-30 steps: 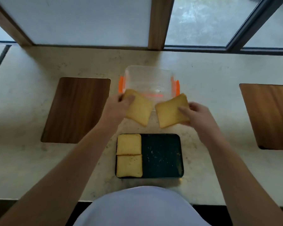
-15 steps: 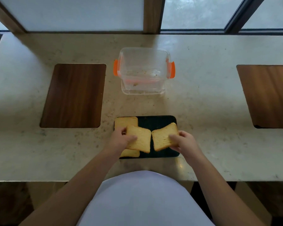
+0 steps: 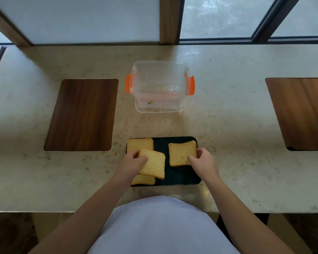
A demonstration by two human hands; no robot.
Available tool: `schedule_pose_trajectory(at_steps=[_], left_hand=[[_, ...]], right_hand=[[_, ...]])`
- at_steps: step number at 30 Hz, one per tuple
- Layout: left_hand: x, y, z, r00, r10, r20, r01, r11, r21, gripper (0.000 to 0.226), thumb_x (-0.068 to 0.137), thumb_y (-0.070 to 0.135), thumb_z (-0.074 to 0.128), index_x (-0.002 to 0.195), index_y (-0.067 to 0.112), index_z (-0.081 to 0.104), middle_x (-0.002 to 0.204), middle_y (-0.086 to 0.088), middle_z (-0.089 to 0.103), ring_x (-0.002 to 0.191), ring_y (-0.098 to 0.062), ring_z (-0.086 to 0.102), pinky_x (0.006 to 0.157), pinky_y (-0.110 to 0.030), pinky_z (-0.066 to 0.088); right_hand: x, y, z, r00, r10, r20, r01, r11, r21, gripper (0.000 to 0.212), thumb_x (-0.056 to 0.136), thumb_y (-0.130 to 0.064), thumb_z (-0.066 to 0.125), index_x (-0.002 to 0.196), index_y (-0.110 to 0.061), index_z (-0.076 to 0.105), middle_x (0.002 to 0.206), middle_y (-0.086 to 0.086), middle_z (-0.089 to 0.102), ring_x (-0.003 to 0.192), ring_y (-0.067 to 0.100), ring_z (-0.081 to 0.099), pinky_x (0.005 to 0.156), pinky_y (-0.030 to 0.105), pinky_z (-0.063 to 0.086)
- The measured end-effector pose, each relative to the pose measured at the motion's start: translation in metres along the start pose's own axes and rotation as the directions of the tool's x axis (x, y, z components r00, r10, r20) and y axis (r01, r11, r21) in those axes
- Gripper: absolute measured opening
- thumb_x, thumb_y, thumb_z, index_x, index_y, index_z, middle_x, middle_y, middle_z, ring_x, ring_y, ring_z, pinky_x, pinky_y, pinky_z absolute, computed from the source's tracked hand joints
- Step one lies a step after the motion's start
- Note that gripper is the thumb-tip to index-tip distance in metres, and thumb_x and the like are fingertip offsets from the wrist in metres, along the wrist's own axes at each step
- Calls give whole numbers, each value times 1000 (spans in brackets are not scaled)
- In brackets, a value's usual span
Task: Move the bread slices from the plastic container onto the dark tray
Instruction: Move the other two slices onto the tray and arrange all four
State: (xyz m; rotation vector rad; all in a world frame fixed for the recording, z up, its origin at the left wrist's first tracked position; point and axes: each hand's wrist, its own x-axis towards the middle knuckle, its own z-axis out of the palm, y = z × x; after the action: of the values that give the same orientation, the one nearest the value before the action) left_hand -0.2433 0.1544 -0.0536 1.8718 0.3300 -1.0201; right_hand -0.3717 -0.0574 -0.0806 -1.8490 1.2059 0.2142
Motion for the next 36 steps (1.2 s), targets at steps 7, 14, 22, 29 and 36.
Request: schedule_pose_trajectory(at_steps=[7, 14, 22, 29, 36], left_hand=[[1, -4, 3, 1000, 12, -12, -11, 994, 108, 64, 91, 26, 66, 148, 13, 38, 131, -6, 50, 114, -26, 54, 98, -48, 50], [2, -5, 4, 1000, 4, -2, -4, 995, 102, 64, 91, 25, 66, 148, 13, 38, 128, -5, 51, 113, -27, 56, 97, -49, 51], [3, -9, 6, 997, 82, 7, -82, 982, 169, 62, 92, 30, 63, 147, 14, 39, 134, -3, 50, 115, -20, 50, 97, -41, 45], [4, -5, 11, 993, 117, 21, -119, 971, 206, 61, 93, 30, 63, 147, 14, 40, 133, -3, 52, 110, -15, 48, 88, -33, 41], [4, -3, 12, 994, 102, 28, -105, 971, 215, 58, 92, 28, 64, 145, 13, 43, 119, 2, 50, 109, -17, 51, 87, -33, 43]], right_hand=[[-13, 16, 2, 909, -416, -24, 338, 770, -541, 49, 87, -34, 68, 130, -13, 55, 120, 5, 57, 104, 22, 54, 81, 35, 54], [-11, 12, 13, 858, -471, 207, 478, 581, -659, 67, 84, -36, 70, 143, -18, 45, 145, 8, 46, 132, 30, 37, 101, 42, 42], [3, 5, 8, 856, -449, 256, 485, 531, -695, 65, 80, -24, 67, 141, -17, 45, 140, 9, 47, 128, 32, 40, 96, 43, 43], [10, -10, 5, 860, -449, 243, 471, 513, -717, 56, 81, -21, 63, 135, -16, 49, 135, 9, 50, 122, 32, 44, 92, 42, 45], [13, -20, 4, 869, -431, 241, 458, 521, -720, 54, 84, -24, 62, 135, -15, 48, 133, 10, 50, 121, 32, 44, 92, 42, 45]])
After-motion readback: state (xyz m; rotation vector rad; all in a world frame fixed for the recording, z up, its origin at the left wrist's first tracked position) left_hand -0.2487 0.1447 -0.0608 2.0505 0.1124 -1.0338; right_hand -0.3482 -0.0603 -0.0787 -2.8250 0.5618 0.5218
